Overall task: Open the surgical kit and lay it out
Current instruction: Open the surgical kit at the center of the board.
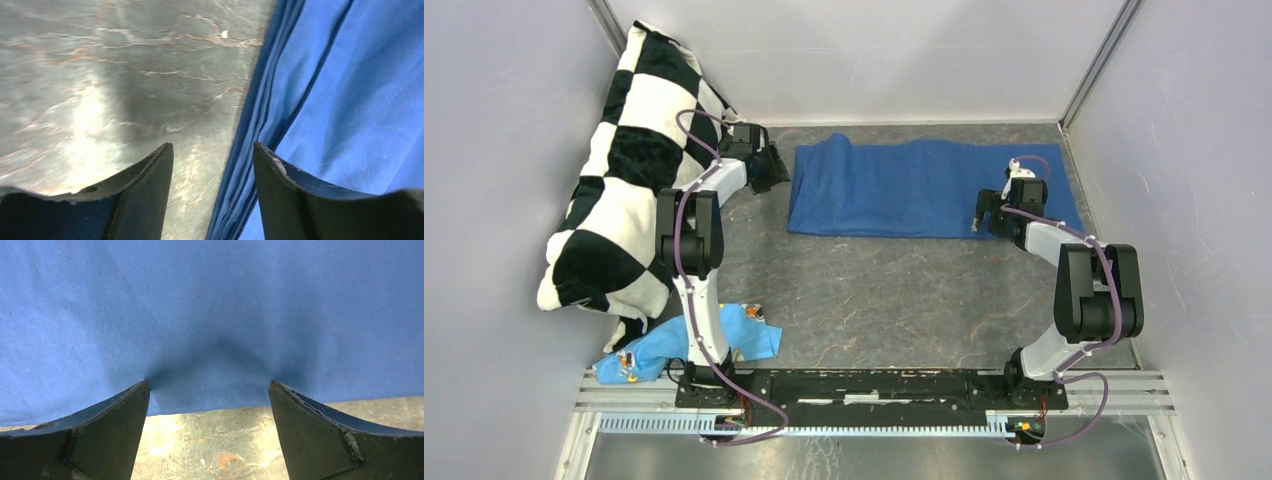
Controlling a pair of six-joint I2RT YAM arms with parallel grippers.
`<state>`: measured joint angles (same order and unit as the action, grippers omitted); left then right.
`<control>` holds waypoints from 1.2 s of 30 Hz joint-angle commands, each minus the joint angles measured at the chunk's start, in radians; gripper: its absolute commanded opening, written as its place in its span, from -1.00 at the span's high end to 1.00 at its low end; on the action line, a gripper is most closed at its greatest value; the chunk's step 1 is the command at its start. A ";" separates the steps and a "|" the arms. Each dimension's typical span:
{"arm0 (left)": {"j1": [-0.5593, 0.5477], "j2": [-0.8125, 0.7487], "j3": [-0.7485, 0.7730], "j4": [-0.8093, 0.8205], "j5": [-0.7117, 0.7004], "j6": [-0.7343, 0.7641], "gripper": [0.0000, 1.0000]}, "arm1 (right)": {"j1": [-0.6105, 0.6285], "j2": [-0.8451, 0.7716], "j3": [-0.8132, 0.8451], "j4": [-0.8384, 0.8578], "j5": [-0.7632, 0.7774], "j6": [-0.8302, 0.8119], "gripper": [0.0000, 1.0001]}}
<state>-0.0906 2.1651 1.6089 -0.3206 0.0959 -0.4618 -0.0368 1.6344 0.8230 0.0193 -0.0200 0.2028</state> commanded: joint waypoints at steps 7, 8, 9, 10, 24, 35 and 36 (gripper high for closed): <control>-0.036 -0.293 -0.022 -0.005 0.057 -0.006 -0.73 | 0.233 -0.043 0.191 0.001 0.065 0.109 -0.96; -0.044 -0.323 -0.038 0.002 0.058 -0.009 -0.75 | 0.268 -0.024 0.221 0.027 0.072 0.126 -0.96; -0.050 -0.350 -0.058 0.015 0.064 -0.010 -0.77 | 0.302 -0.005 0.248 0.055 0.084 0.151 -0.96; -0.054 -0.373 -0.076 0.025 0.066 -0.011 -0.78 | 0.327 0.022 0.281 0.082 0.090 0.172 -0.96; -0.021 -0.461 -0.072 -0.001 0.079 0.038 -0.79 | 0.590 0.623 0.920 0.249 0.281 0.390 -0.96; 0.074 -0.427 -0.103 0.083 0.287 -0.079 -0.75 | 0.662 0.882 1.228 0.165 0.473 0.364 -0.96; 0.074 -0.427 -0.107 0.092 0.297 -0.087 -0.75 | 0.662 0.899 1.247 0.155 0.472 0.371 -0.96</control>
<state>-0.0051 1.7237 1.5146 -0.3019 0.2768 -0.4759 0.6296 2.5023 2.0003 0.1783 0.3820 0.5560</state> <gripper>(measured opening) 0.880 0.979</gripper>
